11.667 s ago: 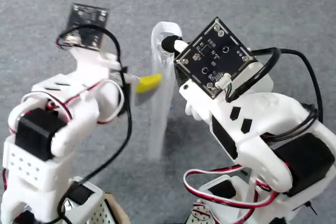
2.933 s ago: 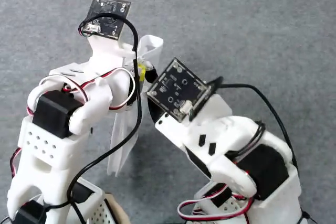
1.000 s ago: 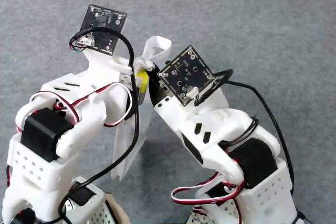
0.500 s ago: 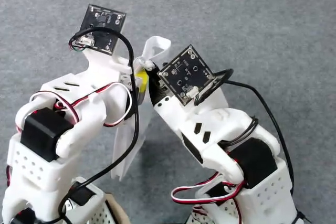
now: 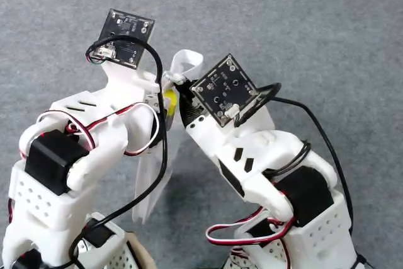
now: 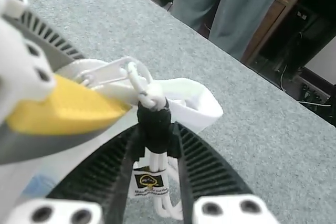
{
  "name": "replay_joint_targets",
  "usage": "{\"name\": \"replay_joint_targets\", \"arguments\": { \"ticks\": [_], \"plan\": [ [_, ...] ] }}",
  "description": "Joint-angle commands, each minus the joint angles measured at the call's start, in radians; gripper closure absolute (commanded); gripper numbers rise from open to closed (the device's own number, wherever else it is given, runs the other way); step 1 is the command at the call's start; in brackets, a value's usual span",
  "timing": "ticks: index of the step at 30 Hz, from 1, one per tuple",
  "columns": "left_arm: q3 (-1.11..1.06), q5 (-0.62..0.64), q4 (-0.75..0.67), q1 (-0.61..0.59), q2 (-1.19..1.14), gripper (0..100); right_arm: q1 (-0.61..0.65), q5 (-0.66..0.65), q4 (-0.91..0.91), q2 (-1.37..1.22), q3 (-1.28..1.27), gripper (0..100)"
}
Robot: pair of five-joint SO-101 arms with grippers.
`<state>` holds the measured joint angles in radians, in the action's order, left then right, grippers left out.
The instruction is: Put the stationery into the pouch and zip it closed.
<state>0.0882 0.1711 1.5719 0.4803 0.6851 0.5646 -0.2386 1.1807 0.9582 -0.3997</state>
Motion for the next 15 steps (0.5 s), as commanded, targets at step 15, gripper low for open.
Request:
{"name": "replay_joint_targets", "arguments": {
  "ticks": [15],
  "plan": [
    [0.058, 0.006, 0.002, 0.035, 0.037, 97, -0.051, -0.091, -0.025, 0.008, 0.010, 98.5]
  ]
}}
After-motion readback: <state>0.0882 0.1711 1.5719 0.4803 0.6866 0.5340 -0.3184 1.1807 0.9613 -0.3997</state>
